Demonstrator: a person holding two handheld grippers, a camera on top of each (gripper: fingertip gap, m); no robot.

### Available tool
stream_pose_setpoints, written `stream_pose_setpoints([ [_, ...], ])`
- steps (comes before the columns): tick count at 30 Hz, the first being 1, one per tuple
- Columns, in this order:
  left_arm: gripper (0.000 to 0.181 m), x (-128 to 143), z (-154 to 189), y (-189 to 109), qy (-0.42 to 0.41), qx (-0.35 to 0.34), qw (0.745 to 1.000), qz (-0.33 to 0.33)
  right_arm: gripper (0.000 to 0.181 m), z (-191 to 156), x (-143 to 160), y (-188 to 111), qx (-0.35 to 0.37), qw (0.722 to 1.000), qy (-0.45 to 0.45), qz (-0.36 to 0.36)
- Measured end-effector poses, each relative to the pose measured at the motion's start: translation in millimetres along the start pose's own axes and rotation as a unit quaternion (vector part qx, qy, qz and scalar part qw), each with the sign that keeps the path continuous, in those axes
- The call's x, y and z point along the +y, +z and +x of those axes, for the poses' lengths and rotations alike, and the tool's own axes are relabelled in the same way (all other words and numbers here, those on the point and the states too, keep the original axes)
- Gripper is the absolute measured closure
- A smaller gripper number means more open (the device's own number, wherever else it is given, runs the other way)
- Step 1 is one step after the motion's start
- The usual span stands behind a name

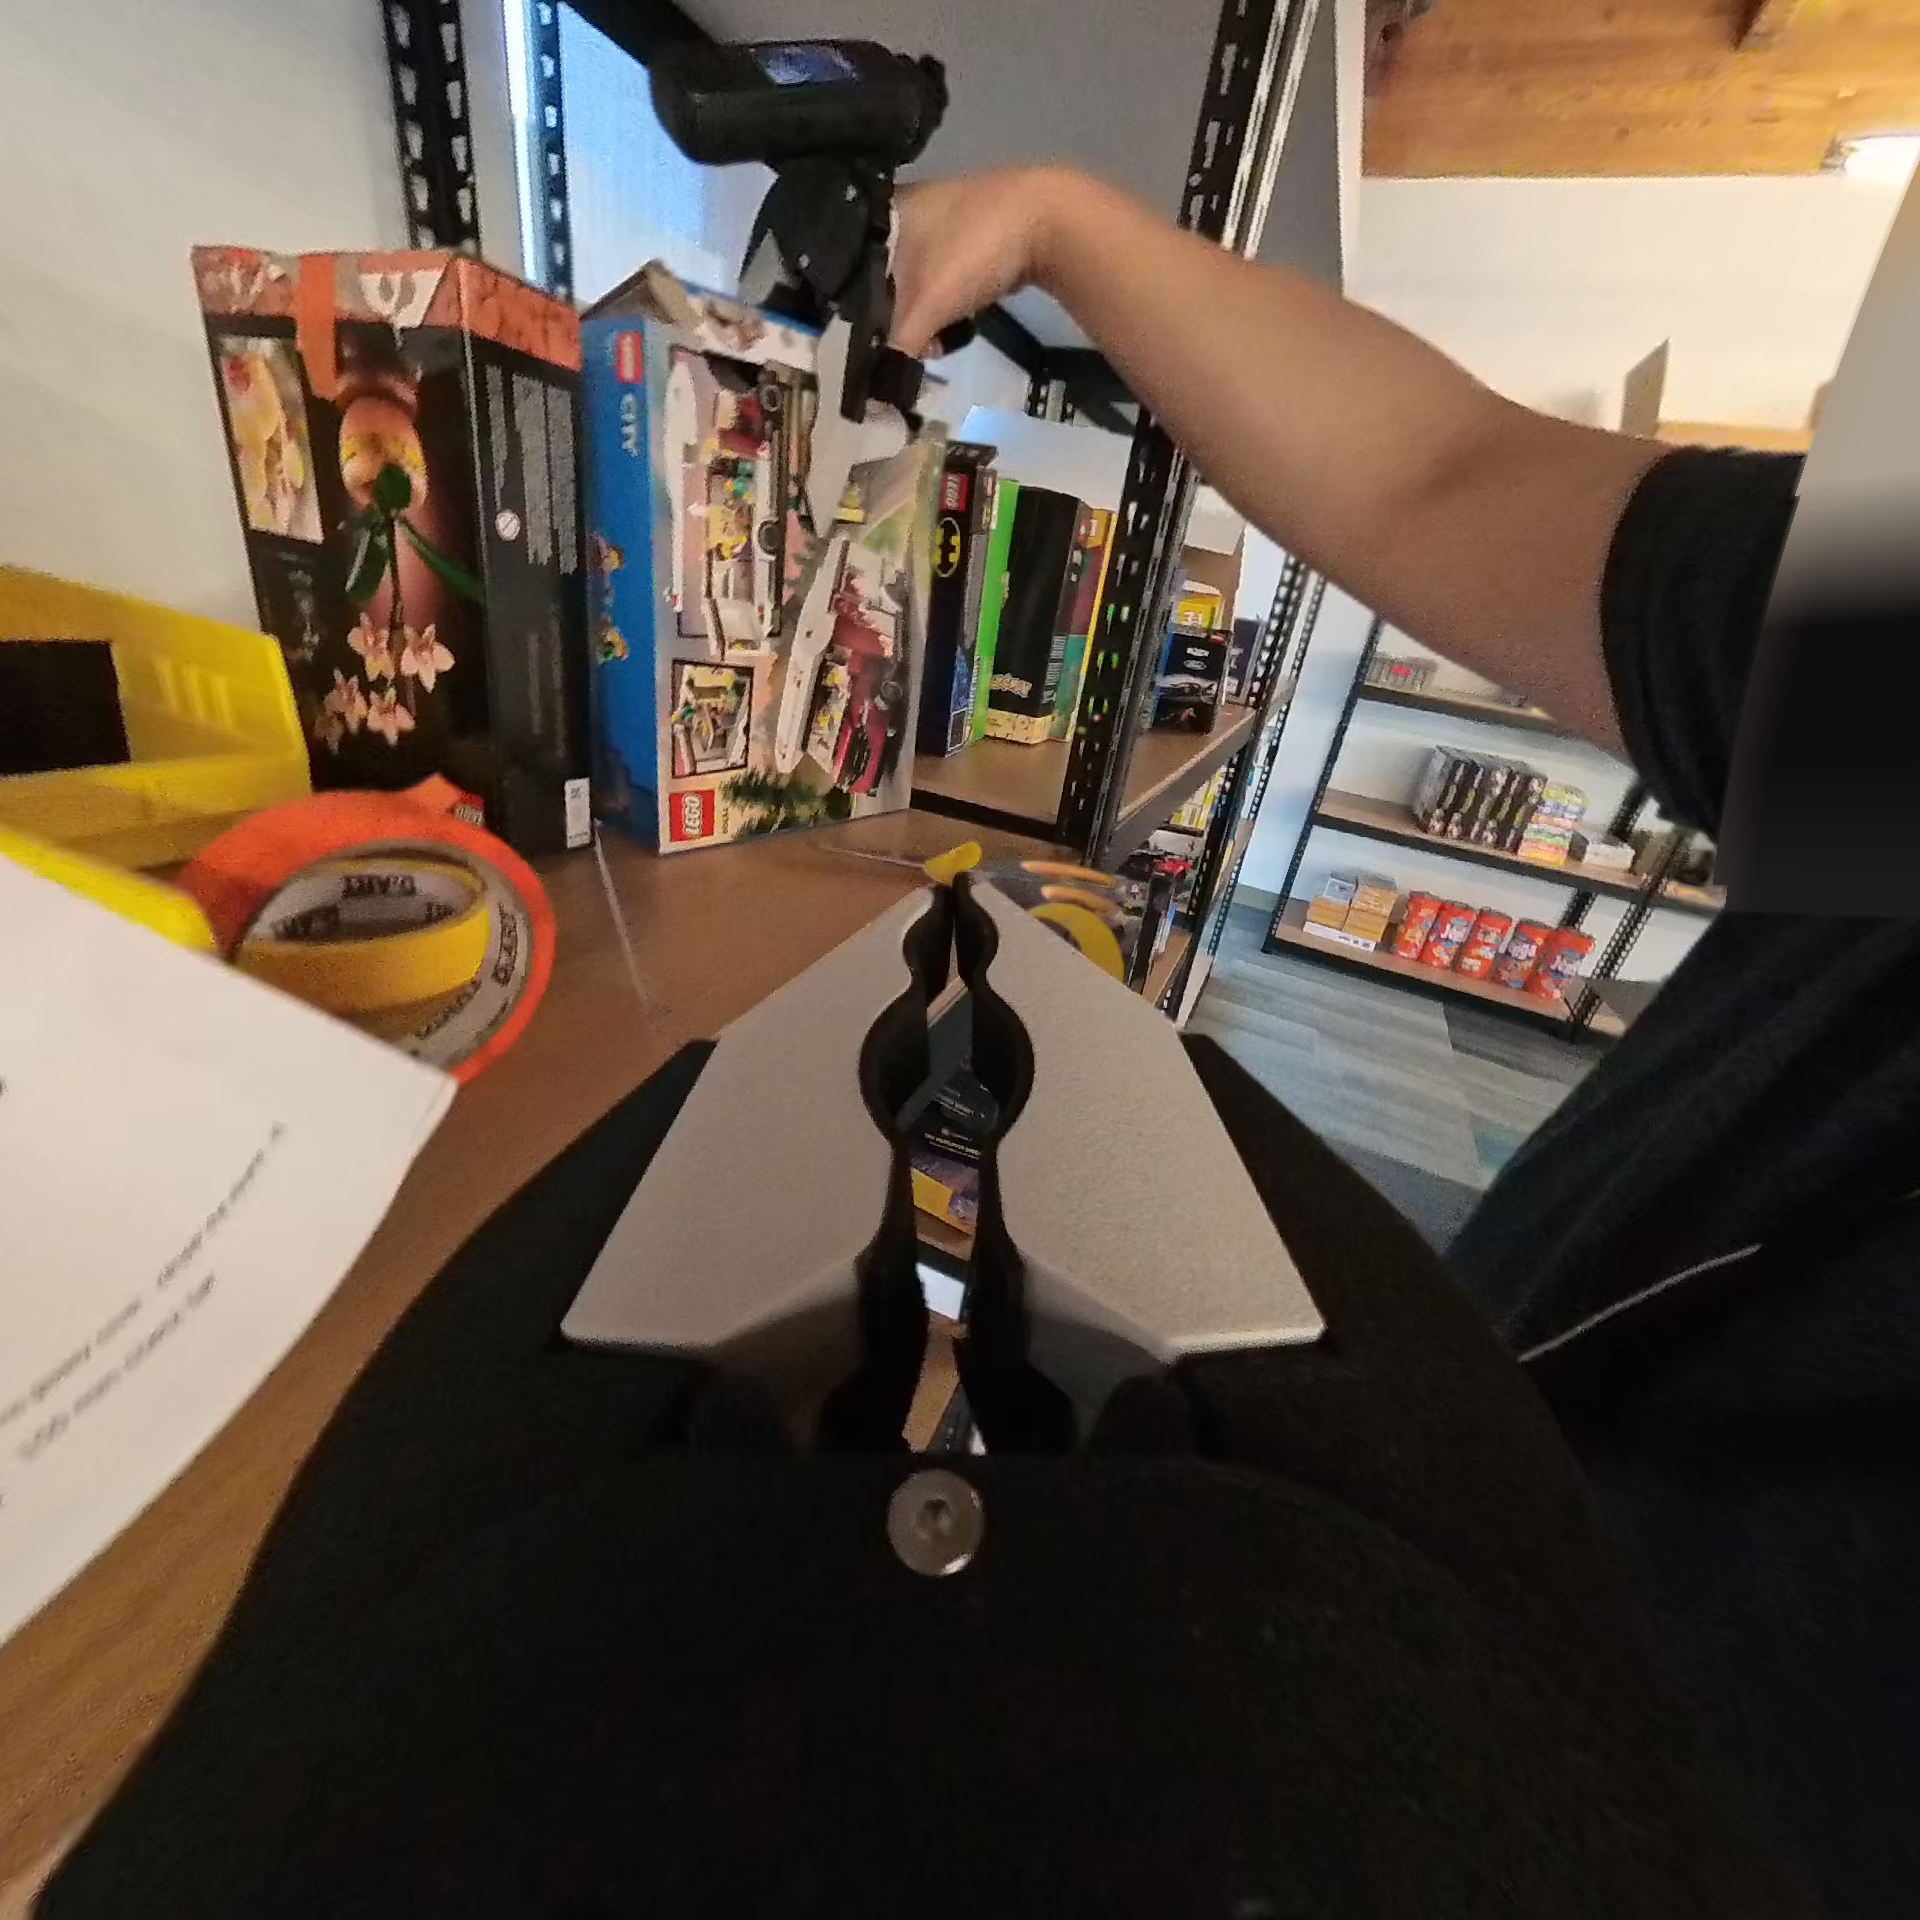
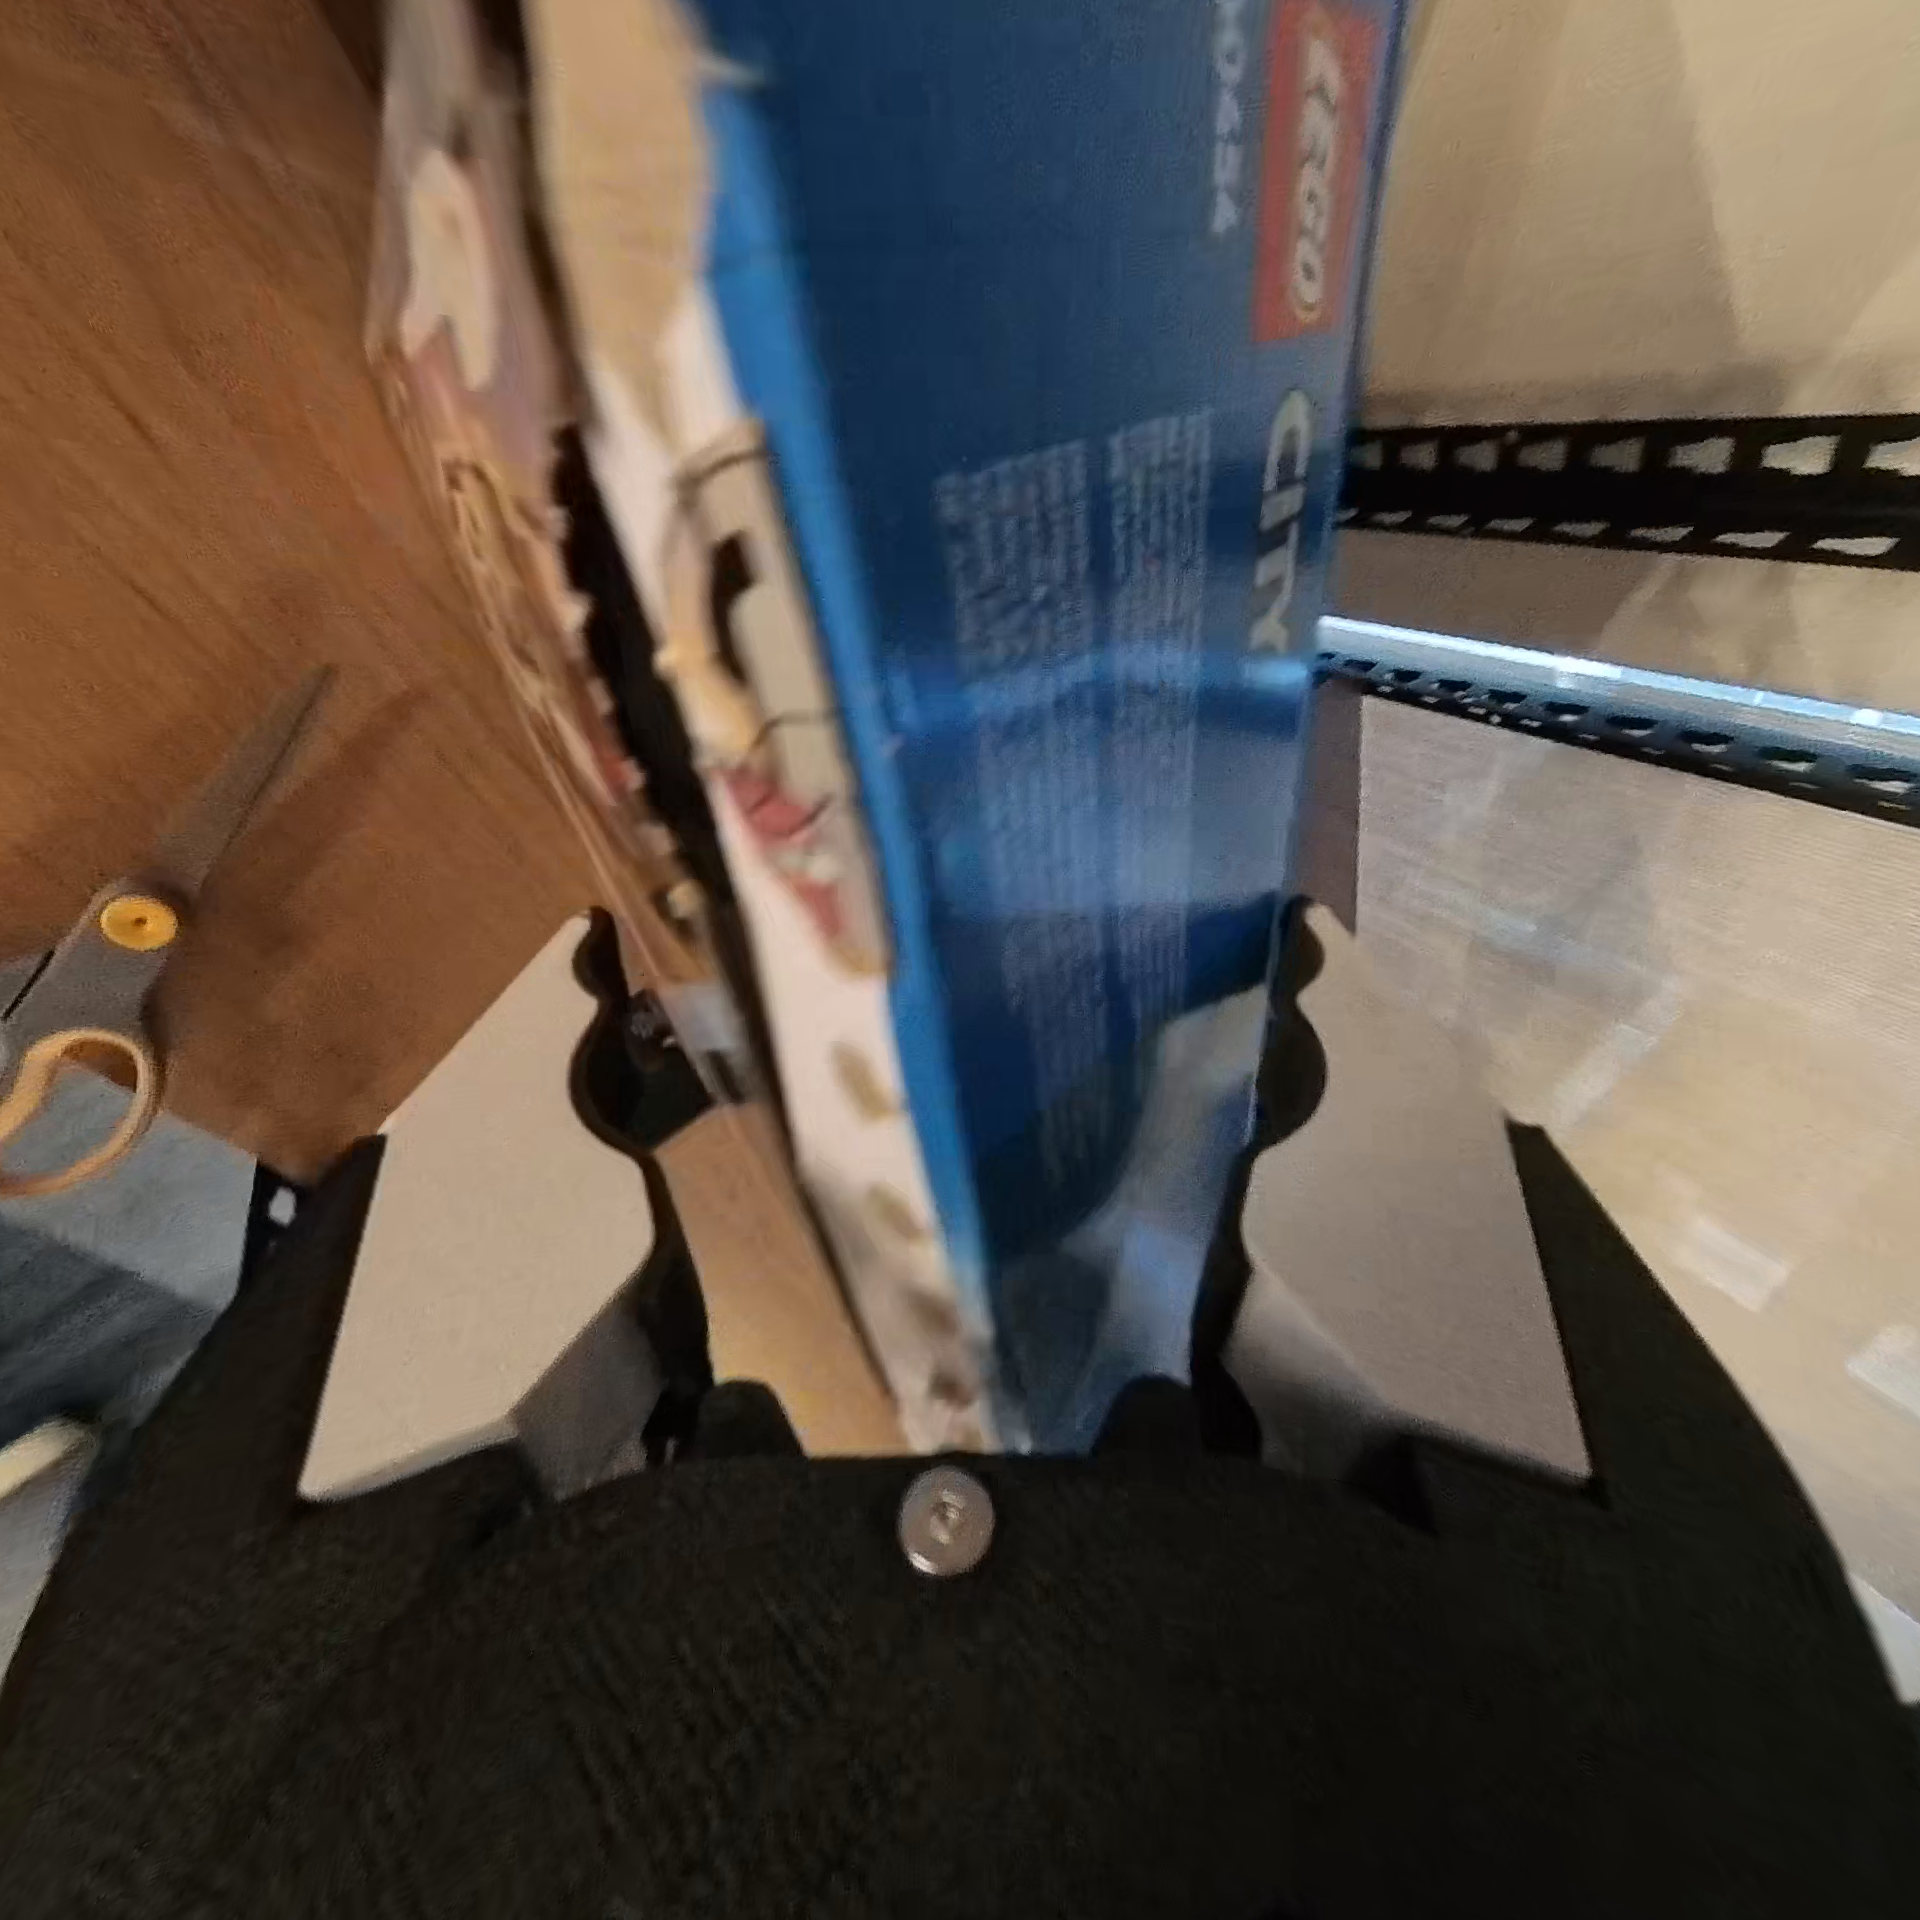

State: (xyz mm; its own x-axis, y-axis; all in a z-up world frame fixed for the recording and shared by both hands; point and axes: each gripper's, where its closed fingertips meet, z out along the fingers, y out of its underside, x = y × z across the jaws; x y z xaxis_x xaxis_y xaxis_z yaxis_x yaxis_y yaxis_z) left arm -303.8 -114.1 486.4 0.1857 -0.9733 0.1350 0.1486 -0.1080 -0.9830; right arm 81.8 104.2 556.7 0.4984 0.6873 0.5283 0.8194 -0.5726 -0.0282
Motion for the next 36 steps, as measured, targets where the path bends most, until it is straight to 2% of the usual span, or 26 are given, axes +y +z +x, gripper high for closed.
stream_pose_setpoints([
  [6,0.181,-18,5,28,0.030,0.027,0.999,-0.018,0.057,9,-22,-36,0.048,0.993,0.020,0.106],
  [9,0.181,-29,8,46,0.037,0.043,0.998,-0.019,0.057,9,-20,-52,0.071,0.988,0.045,0.132],
  [11,0.181,-38,8,61,0.044,0.052,0.998,-0.017,0.063,5,-22,-73,0.115,0.976,0.060,0.173],
  [12,0.181,-43,8,69,0.048,0.054,0.997,-0.017,0.066,-3,-28,-89,0.136,0.964,0.067,0.218],
  [14,0.181,-57,7,86,0.058,0.063,0.996,-0.012,0.082,-41,-44,-127,0.141,0.926,0.086,0.339],
  [17,0.181,-75,2,116,0.098,0.058,0.993,-0.014,0.107,-113,-47,-173,0.130,0.842,0.130,0.507],
  [19,0.181,-83,4,136,0.142,0.060,0.988,-0.019,0.123,-161,-40,-184,0.063,0.780,0.173,0.598],
  [24,0.181,-83,22,180,0.262,0.065,0.962,-0.031,0.121,-223,-25,-185,-0.137,0.665,0.260,0.686],
  [25,0.181,-82,30,187,0.277,0.074,0.958,-0.029,0.121,-229,-24,-186,-0.150,0.657,0.261,0.692],
  [28,0.181,-81,55,208,0.306,0.101,0.946,-0.012,0.118,-226,-14,-169,-0.119,0.677,0.285,0.668],
  [30,0.181,-79,70,220,0.322,0.113,0.940,-0.010,0.121,-232,-5,-171,-0.157,0.662,0.288,0.674],
  [32,0.181,-76,83,231,0.324,0.126,0.938,-0.010,0.142,-235,10,-173,-0.176,0.650,0.281,0.684],
  [36,0.181,-75,100,248,0.299,0.142,0.944,-0.011,0.162,-245,38,-180,-0.153,0.647,0.220,0.714],
])
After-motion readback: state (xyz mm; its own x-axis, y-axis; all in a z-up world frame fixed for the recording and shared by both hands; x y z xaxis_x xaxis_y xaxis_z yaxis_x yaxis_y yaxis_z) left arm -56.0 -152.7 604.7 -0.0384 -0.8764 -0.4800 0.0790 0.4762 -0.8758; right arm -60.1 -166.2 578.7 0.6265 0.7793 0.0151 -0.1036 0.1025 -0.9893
